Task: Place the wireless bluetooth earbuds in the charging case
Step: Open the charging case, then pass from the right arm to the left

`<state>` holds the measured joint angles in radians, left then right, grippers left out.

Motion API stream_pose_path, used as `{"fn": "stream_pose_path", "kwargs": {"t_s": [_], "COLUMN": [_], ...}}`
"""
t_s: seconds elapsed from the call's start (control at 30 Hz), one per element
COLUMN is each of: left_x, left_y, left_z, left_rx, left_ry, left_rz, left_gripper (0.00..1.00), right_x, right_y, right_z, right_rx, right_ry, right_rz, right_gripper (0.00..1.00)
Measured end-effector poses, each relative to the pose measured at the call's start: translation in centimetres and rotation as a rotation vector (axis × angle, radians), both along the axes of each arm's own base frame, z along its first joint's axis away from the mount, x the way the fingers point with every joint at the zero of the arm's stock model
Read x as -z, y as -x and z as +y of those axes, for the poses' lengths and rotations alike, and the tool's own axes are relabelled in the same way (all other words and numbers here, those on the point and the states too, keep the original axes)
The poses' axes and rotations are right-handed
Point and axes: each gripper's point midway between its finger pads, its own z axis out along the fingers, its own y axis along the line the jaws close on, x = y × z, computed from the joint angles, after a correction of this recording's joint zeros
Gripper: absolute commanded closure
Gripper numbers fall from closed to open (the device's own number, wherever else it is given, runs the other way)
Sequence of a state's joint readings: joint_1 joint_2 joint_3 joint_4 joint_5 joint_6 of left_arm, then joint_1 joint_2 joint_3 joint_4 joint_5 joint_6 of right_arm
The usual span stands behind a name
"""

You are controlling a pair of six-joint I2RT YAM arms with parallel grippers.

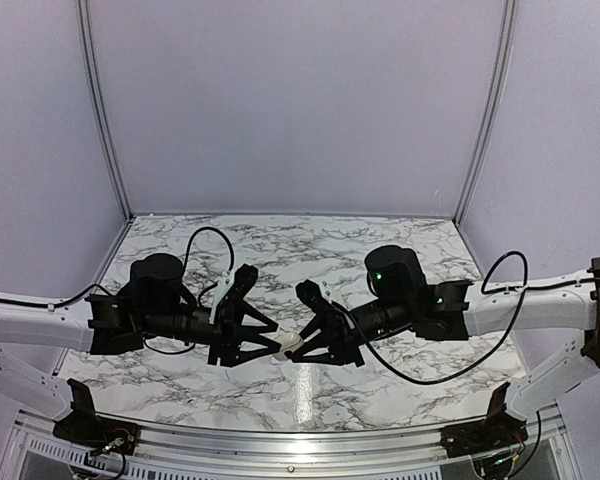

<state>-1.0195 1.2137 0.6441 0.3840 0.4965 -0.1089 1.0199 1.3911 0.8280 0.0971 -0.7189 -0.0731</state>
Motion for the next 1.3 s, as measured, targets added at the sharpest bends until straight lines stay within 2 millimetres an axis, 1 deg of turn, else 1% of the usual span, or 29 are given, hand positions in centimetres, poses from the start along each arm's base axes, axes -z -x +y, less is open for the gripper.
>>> {"fn": "stream_pose_path", "kwargs": {"t_s": [0.23,0.33,0.47,0.63,0.8,0.9,0.97,1.07,1.2,1.3], "left_x": [-0.5,-1.0,-1.2,-1.1,-1.7,-2.5,-3.0,-3.3,-2.9,-2.9], "left_y": [-0.7,-1.5,-2.6,-3.1,-3.4,-3.2,-2.9,-2.1,-0.5,0.3], "left_z": [0.3,0.7,1.2,1.7,3.3,4.4,4.6,4.1,3.0,2.4], "left_rx": [-0.025,-0.054,-0.096,-0.124,-0.174,-0.190,-0.180,-0.143,-0.075,-0.041], "left_ry": [0.015,0.029,0.033,0.032,0.060,0.101,0.124,0.139,0.135,0.142], "left_rz": [0.018,0.020,0.019,0.017,-0.010,-0.043,-0.060,-0.074,-0.082,-0.084], "left_gripper": [0.49,0.49,0.49,0.45,0.38,0.37,0.38,0.40,0.44,0.46], "right_x": [-0.3,-0.1,-0.2,-0.6,-1.5,-2.2,-3.0,-4.1,-5.4,-6.5], "right_y": [-0.3,-0.2,0.4,0.5,-0.1,-0.6,-0.7,-0.9,-1.2,-1.4], "right_z": [-0.1,-0.2,-0.2,-0.1,-0.7,-1.1,-1.1,-0.9,-0.6,-0.5], "right_rx": [0.018,0.012,-0.009,-0.014,0.006,0.031,0.039,0.044,0.059,0.071], "right_ry": [-0.003,0.004,-0.001,-0.014,-0.059,-0.090,-0.116,-0.156,-0.206,-0.251], "right_rz": [-0.024,-0.020,-0.015,-0.011,-0.001,0.004,0.000,-0.006,-0.016,-0.020], "right_gripper": [1.00,1.00,1.00,1.00,1.00,1.00,1.00,1.00,1.00,1.00]}}
